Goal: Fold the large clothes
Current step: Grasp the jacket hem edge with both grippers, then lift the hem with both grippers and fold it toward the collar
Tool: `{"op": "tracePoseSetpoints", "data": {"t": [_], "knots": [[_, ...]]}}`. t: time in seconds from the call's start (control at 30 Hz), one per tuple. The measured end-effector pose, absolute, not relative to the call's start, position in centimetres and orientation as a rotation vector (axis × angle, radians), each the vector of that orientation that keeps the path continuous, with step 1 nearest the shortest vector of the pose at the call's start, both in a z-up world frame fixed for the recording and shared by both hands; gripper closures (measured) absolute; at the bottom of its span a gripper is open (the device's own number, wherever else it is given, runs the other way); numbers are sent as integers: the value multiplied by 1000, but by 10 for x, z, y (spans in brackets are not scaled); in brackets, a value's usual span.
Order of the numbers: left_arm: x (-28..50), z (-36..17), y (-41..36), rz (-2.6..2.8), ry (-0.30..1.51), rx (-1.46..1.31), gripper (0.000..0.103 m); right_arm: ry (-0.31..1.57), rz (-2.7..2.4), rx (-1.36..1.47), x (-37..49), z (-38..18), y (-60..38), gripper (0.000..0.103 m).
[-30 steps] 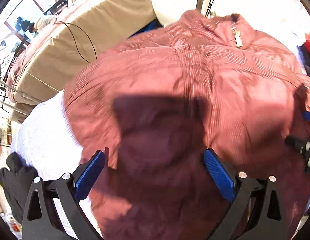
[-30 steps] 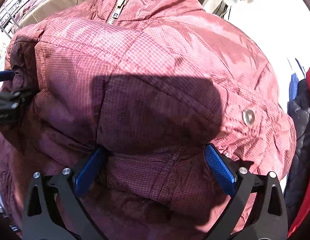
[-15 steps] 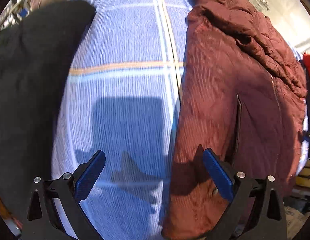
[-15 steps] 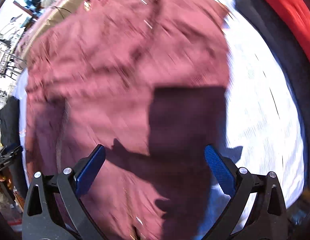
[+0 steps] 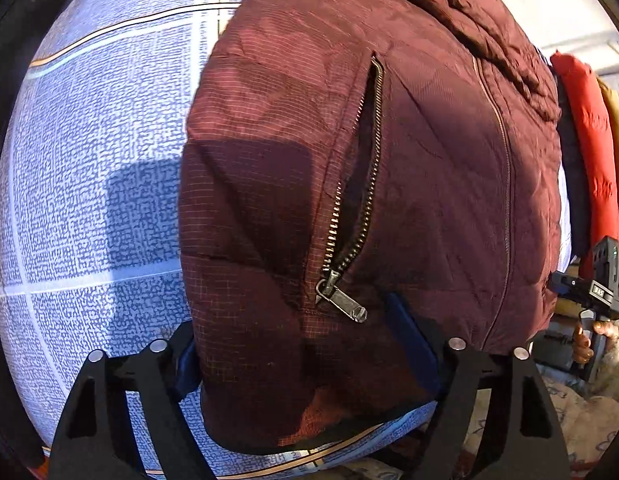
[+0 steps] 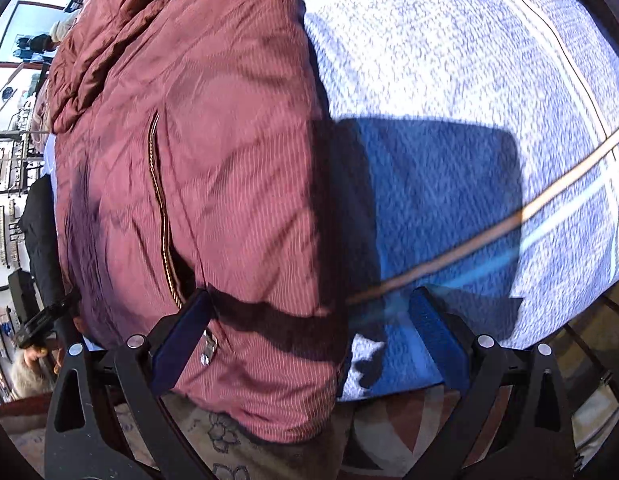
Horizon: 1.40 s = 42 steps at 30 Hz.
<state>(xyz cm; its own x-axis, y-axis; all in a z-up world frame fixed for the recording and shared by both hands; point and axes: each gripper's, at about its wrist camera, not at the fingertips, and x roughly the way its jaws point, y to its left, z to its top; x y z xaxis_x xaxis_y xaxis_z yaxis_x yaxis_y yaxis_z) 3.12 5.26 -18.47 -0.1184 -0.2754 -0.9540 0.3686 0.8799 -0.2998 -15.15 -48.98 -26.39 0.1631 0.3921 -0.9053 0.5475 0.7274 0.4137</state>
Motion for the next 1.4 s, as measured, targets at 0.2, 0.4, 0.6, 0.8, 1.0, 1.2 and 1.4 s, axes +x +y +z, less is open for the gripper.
{"op": "tracePoseSetpoints", "data": {"t": [0.2, 0.4, 0.6, 0.8, 1.0, 1.2, 1.4], "knots": [[40, -182, 60, -592, 1614, 68, 48, 1455, -44, 884, -177, -264, -455, 14], [38, -179, 54, -642, 1602, 96, 64, 1464, -42, 900, -186, -275, -435, 35], [27, -160, 56, -755, 1578, 130, 88, 1449, -35, 880, -182, -262, -434, 81], [-8, -145, 66, -839, 1607, 166, 91, 1454, -9, 845, -204, -242, -419, 93], [-42, -157, 97, -736, 1689, 54, 91, 1556, 8, 882, -252, -236, -401, 93], [-7, -121, 57, -803, 1593, 49, 91, 1564, -32, 945, -248, -236, -408, 94], [48, -66, 7, -912, 1396, 58, 91, 1395, 86, 877, -171, -183, -424, 94]]}}
